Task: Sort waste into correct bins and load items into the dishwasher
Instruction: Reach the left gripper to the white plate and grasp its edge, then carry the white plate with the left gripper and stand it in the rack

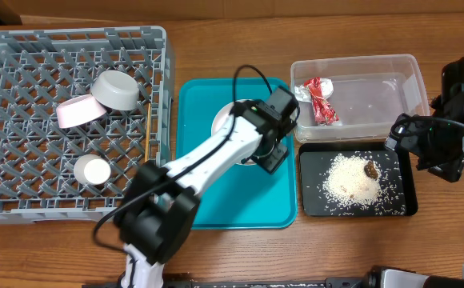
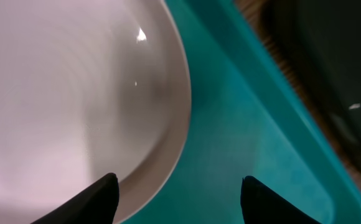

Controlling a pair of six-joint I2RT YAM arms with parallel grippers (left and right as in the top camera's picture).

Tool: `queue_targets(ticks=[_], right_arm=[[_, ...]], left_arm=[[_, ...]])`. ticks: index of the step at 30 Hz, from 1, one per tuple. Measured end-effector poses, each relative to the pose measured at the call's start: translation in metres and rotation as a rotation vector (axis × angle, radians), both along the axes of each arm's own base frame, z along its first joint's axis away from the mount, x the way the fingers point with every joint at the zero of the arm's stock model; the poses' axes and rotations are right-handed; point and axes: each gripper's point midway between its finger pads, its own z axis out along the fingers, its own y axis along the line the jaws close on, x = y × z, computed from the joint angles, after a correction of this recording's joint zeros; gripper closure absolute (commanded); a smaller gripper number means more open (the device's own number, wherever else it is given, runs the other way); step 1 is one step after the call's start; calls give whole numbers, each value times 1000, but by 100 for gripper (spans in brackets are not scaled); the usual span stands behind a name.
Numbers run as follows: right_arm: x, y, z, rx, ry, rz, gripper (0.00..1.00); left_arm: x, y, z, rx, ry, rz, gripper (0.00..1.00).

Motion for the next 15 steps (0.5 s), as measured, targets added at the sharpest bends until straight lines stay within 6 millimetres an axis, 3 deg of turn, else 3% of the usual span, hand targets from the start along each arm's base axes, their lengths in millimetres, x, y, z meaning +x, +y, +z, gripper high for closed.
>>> queue_targets(ticks=[4, 9, 15], right_arm=[[0, 0, 0, 0, 0, 0, 9], [0, 0, 0, 0, 0, 0, 9], [0, 0, 0, 0, 1, 0, 9]], left_arm=[[-9, 11, -31, 78, 70, 6, 60], [-12, 16, -37, 104, 89, 3, 95], [-17, 25, -32, 145, 112, 28, 96]])
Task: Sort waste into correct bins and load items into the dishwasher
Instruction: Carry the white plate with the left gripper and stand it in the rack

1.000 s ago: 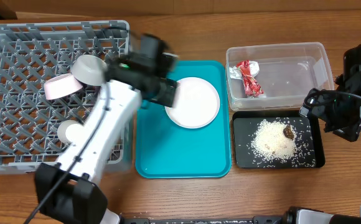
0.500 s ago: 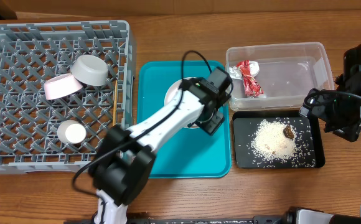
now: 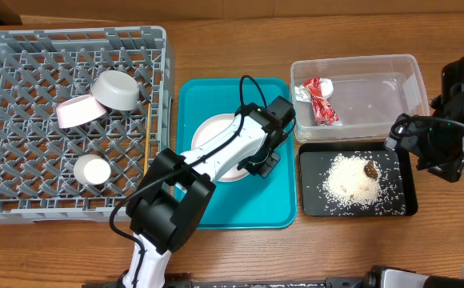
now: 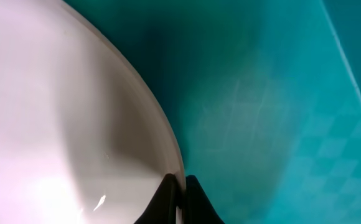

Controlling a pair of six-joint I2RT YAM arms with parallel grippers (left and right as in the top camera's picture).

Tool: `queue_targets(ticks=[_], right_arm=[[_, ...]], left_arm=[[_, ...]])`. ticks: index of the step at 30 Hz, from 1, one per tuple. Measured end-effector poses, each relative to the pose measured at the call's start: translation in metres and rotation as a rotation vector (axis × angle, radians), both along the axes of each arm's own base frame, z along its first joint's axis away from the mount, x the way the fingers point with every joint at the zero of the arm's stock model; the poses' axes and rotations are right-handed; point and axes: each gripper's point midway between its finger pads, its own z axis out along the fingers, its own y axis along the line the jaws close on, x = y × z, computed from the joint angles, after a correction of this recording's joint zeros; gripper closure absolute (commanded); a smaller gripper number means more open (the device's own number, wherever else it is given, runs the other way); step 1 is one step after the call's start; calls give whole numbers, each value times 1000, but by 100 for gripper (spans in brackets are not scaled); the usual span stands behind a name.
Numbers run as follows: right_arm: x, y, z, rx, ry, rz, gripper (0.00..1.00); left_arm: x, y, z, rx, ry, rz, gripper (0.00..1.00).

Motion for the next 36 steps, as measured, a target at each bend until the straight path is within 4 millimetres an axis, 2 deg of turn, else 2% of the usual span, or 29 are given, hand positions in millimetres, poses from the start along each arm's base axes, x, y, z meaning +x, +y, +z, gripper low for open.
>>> queue_targets(ticks=[3, 5, 7, 10, 12, 15, 17, 18, 20, 23, 31, 34, 35, 36], right_arm=[[0, 0, 0, 0, 0, 0, 9], [0, 0, 0, 0, 0, 0, 9], [0, 0, 0, 0, 1, 0, 9], [0, 0, 0, 0, 1, 0, 9], [0, 0, 0, 0, 1, 0, 9], [0, 0, 0, 0, 1, 0, 9], [0, 0, 0, 0, 0, 0, 9], [0, 0, 0, 0, 1, 0, 9], [0, 0, 0, 0, 0, 0, 9], [0, 0, 0, 0, 1, 1, 9], [0, 0, 0, 0, 1, 1, 9], [0, 0, 0, 0, 0, 0, 9], [0, 0, 0, 0, 0, 0, 9], [0, 0, 0, 0, 0, 0, 9]], left_arm=[[2, -1, 12, 3, 1, 12, 96], [9, -4, 29, -17, -22, 35, 96], [20, -7, 54, -57, -68, 59, 96], [43, -5, 111, -163, -179, 116, 96], [55, 7, 153, -237, -260, 162, 96], [68, 41, 208, -345, -350, 253, 96], [74, 71, 235, -417, -380, 315, 96], [76, 80, 240, -441, -379, 331, 96], [80, 101, 246, -498, -356, 361, 96], [86, 125, 243, -596, -288, 391, 96], [101, 172, 223, -828, -137, 468, 94], [106, 187, 207, -863, -80, 519, 38], [107, 192, 200, -866, -57, 542, 30], [107, 196, 194, -872, -32, 564, 13]])
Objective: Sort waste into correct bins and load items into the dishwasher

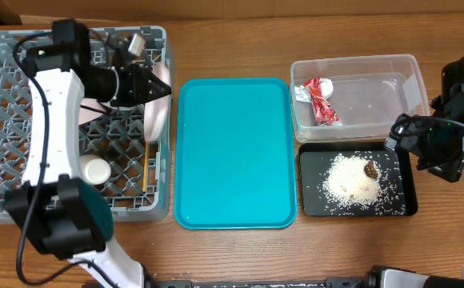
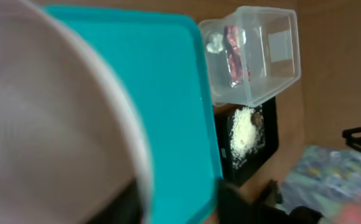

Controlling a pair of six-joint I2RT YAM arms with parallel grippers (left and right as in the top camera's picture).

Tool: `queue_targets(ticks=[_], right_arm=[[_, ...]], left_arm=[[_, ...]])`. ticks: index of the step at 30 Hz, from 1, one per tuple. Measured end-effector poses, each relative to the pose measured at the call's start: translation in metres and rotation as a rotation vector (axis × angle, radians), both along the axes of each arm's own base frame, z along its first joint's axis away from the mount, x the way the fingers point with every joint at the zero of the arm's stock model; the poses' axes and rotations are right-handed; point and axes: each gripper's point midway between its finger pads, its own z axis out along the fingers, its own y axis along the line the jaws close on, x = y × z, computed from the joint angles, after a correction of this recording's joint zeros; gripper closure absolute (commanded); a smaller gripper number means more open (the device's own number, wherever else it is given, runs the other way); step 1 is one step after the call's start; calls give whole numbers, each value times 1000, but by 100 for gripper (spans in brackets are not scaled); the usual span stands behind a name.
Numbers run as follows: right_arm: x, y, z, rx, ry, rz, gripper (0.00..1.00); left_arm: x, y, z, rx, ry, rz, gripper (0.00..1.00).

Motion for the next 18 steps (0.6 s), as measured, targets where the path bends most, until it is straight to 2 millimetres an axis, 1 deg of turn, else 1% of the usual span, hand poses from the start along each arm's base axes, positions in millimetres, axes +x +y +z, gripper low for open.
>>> queue_targets(ticks=[1, 3, 7, 9, 10, 12, 14, 16, 17, 18], right_arm=[[0, 0, 0, 0, 0, 0, 9], [0, 0, 0, 0, 0, 0, 9], [5, 1, 0, 9, -20, 1, 7], [15, 6, 2, 39, -65, 13, 5], [24, 11, 4, 60, -102, 33, 2], [44, 22, 9, 99, -191, 84, 0], [66, 39, 17, 127, -288, 171, 0], [87, 60, 27, 143, -387, 277, 0], [96, 77, 33, 151, -440, 351, 0], [100, 86, 36, 156, -462, 389, 0]], left_arm=[[0, 4, -5, -9, 22, 10, 0], [1, 13, -11, -18, 45, 30, 0], [0, 29, -12, 14, 48, 68, 0], [-1, 39, -12, 84, 46, 96, 0], [-2, 44, -11, 124, 43, 113, 0], [-6, 53, -4, 216, 30, 151, 0], [-11, 61, 10, 325, 5, 210, 0], [-20, 67, 25, 429, -8, 278, 0], [-25, 69, 31, 478, -10, 311, 0], [-32, 71, 36, 520, -4, 338, 0]])
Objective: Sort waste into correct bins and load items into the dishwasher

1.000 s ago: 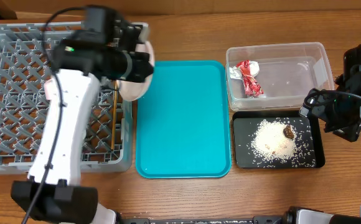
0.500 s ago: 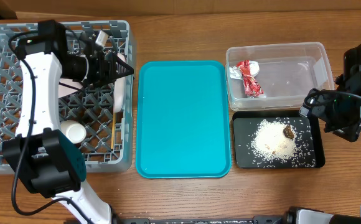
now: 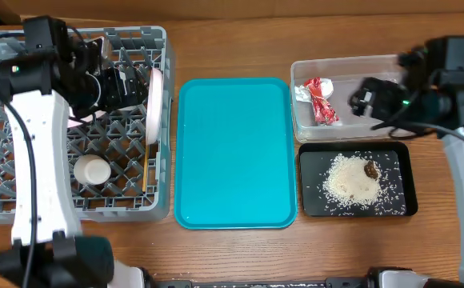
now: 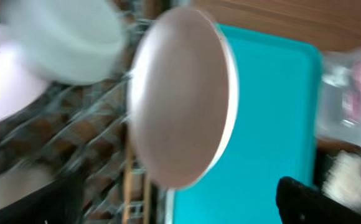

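Observation:
A pale pink plate (image 3: 154,104) stands on edge in the right side of the grey dish rack (image 3: 72,210); in the left wrist view the plate (image 4: 180,99) is blurred and free of the fingers. My left gripper (image 3: 126,86) is open just left of the plate, its fingers (image 4: 305,199) spread wide. A white bowl (image 4: 62,37) and a pink dish (image 4: 0,81) lie in the rack behind. My right gripper (image 3: 370,96) hovers over the clear bin (image 3: 392,68), next to a red wrapper (image 3: 320,100); its jaws do not show.
The teal tray (image 3: 234,152) lies between rack and bins. A black tray (image 3: 400,204) holds scattered rice and a brown scrap (image 3: 371,170). A white cup (image 3: 94,170) sits in the rack. Wooden sticks (image 4: 131,186) lie along the rack's right edge.
My left gripper has let go of the plate, which now stands on edge in the rack, and has drawn back left. My right arm has moved from beside the black tray to over the clear bin.
My left gripper was open at the rim of the plate on the teal tray, then shut on that rim. Then it held the plate on edge over the rack's right side. Now the plate stands in the rack, released, and the tray holds nothing.

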Controlling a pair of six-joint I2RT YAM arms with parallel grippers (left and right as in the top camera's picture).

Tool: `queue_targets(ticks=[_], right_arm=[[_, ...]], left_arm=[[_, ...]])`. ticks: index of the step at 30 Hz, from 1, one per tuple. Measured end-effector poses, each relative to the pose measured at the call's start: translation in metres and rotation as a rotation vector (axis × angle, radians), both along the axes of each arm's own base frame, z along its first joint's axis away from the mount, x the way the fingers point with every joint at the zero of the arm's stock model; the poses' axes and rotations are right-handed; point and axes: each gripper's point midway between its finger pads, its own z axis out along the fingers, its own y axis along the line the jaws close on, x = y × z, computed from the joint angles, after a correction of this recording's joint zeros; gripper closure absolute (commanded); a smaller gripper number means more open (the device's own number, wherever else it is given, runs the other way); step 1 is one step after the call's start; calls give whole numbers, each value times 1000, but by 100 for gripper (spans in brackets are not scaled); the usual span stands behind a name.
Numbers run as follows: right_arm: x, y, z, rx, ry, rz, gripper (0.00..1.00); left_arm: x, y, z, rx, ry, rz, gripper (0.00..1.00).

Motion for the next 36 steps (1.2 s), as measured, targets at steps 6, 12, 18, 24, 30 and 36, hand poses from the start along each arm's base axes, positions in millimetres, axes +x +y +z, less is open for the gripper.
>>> queue_targets(ticks=[6, 12, 18, 24, 30, 36], right_arm=[[-4, 32, -5, -19, 6, 124, 0], [-10, 25, -10, -44, 44, 93, 0], [-27, 16, 23, -66, -98, 58, 0], [-93, 4, 47, -71, -323, 26, 0], [-152, -7, 26, -85, -402, 4, 0], [-185, -12, 2, -102, -308, 2, 0]], left_arm=[[-49, 1, -11, 137, 199, 62, 0], [-70, 7, -24, 183, 265, 76, 0], [-89, 1, -20, 177, 51, 66, 0], [-135, -12, 7, 168, -328, 31, 0], [-176, -18, 4, 145, -491, 61, 0], [-193, -20, -9, 123, -450, 79, 0]])
